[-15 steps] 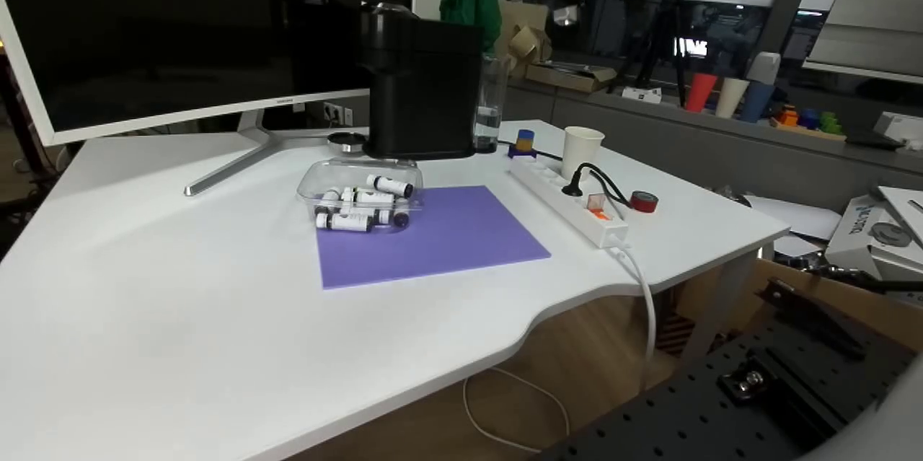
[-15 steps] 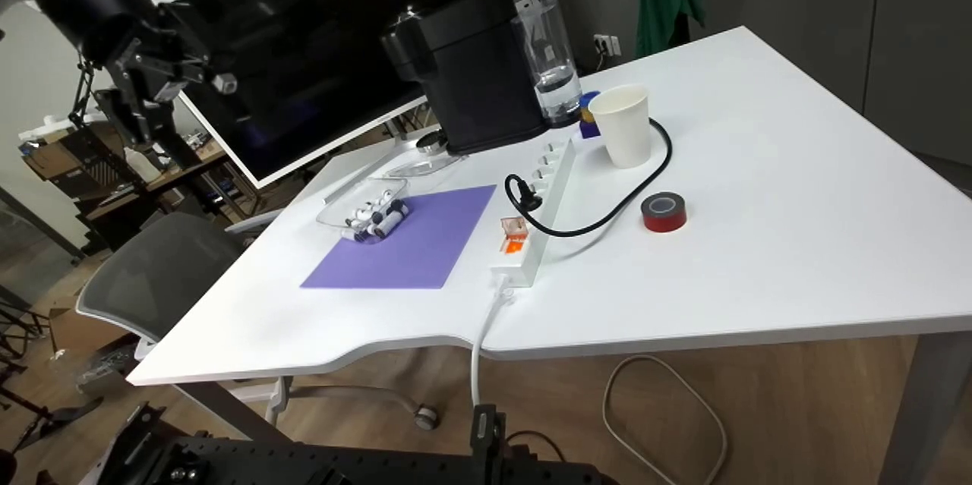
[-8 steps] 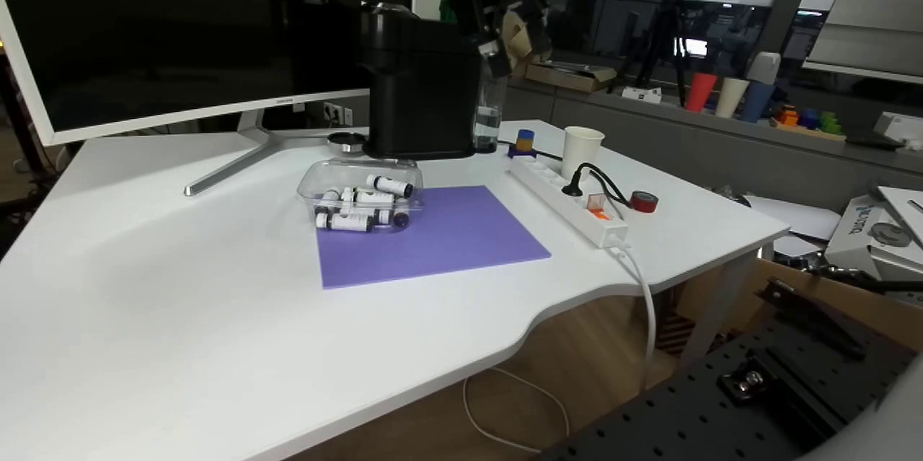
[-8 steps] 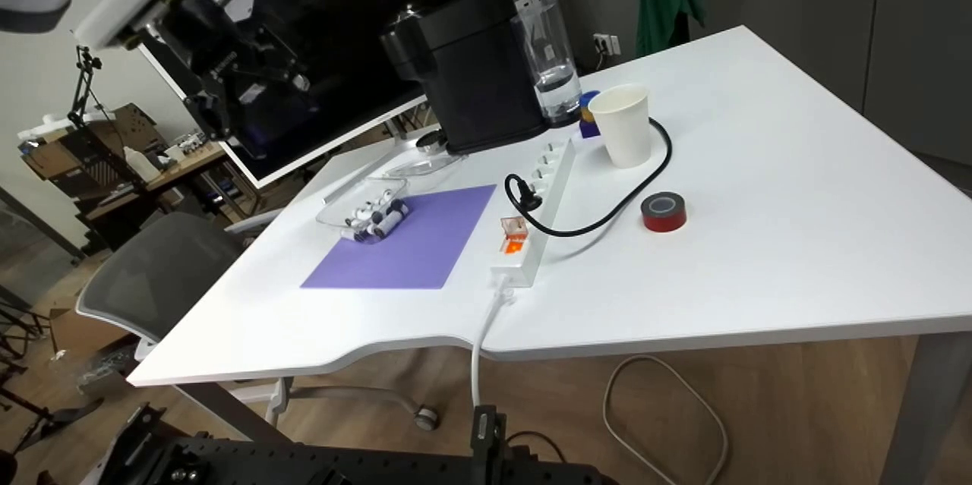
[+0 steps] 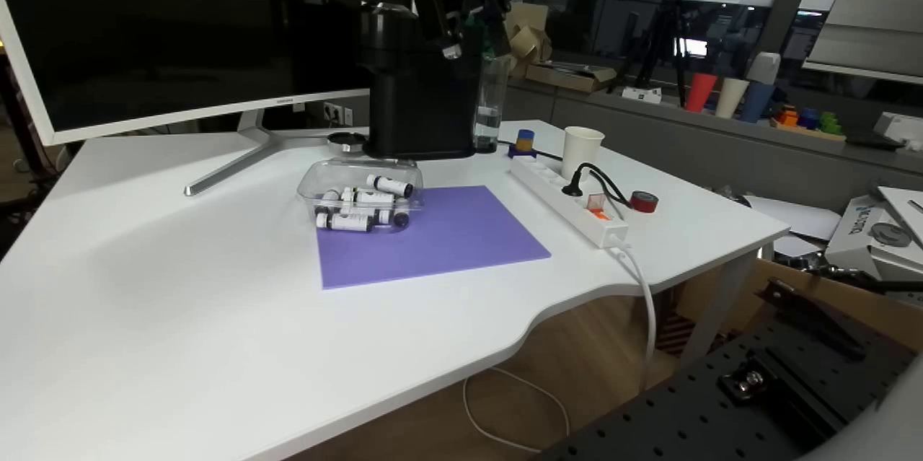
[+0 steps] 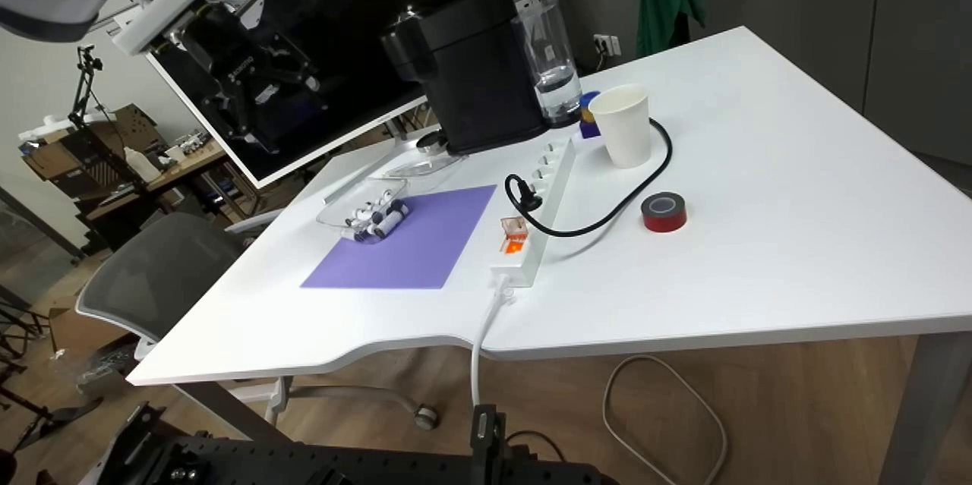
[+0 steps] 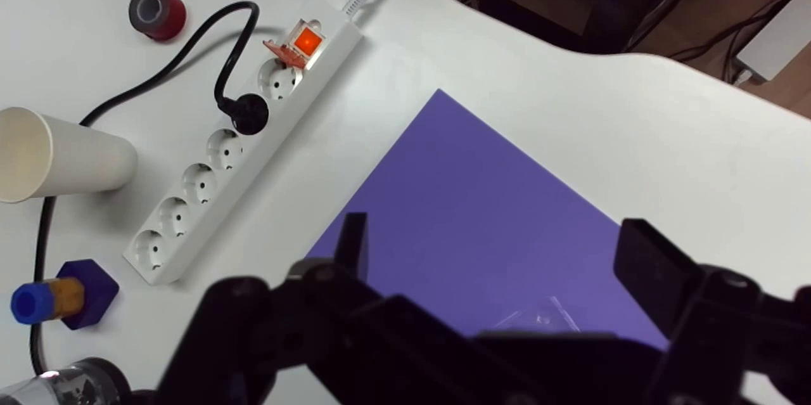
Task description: Remove a bottle from the colourless bowl and put it on the purple bowl
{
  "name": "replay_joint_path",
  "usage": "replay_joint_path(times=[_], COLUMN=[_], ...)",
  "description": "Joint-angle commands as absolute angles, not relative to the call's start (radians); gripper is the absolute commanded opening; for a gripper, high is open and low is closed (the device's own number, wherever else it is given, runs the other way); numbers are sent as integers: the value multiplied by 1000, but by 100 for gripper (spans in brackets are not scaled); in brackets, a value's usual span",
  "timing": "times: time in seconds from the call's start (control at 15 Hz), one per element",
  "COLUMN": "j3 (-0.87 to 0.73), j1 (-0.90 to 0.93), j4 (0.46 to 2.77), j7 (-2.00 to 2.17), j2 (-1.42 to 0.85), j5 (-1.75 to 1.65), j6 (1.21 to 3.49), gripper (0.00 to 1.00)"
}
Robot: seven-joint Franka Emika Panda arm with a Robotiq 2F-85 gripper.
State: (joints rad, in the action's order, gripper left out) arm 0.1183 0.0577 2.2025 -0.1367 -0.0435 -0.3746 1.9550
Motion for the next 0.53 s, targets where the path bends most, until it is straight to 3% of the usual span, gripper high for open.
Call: replay_joint_path(times=[0.0, 0.47], j3=[108, 114], j1=[73, 38], j4=[2257, 2271], j7=[-113, -414], j2=[-34, -173], j5=[-455, -225], j6=[2136, 2486], gripper=[100, 100])
